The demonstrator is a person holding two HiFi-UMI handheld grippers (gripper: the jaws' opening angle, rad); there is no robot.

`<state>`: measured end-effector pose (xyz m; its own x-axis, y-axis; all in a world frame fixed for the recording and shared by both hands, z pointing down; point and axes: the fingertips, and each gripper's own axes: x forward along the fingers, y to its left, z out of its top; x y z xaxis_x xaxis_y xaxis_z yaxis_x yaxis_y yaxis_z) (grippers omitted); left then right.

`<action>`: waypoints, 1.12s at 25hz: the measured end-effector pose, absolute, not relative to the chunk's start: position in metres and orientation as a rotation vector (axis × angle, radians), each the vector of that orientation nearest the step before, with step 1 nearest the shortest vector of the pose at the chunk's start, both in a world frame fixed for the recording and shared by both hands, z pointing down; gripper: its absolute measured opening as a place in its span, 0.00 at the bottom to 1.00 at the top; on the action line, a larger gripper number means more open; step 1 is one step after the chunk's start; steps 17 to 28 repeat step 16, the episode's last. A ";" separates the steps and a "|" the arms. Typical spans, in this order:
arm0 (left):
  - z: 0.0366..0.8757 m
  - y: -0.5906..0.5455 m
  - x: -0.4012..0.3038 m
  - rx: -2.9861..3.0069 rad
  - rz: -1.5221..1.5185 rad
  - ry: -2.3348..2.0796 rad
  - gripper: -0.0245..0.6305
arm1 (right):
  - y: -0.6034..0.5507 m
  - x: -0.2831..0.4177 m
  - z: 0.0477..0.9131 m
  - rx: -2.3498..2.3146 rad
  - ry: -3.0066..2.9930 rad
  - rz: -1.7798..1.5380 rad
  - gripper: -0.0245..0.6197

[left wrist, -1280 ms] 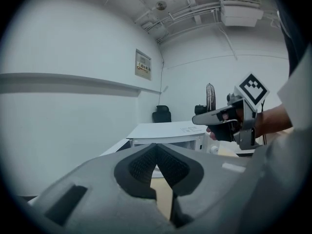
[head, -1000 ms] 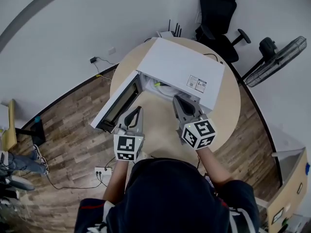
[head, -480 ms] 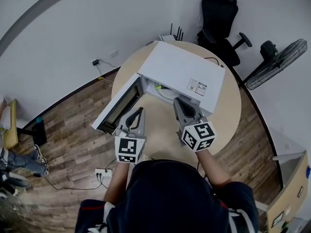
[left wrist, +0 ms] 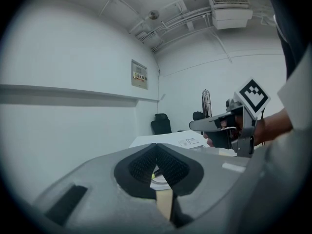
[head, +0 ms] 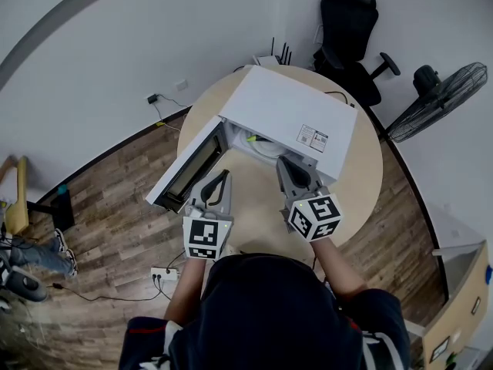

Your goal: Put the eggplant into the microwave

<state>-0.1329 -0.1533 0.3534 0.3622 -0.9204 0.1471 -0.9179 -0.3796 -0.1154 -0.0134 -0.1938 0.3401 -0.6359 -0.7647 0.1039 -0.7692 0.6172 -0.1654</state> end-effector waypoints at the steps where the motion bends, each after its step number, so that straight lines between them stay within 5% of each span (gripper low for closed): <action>1: 0.354 -0.153 -0.133 -2.581 -0.291 1.743 0.06 | -0.193 -0.014 0.340 1.330 -2.804 0.302 0.05; 28: 0.352 -0.146 -0.136 -2.584 -0.276 1.742 0.06 | -0.186 -0.016 0.340 1.327 -2.790 0.273 0.05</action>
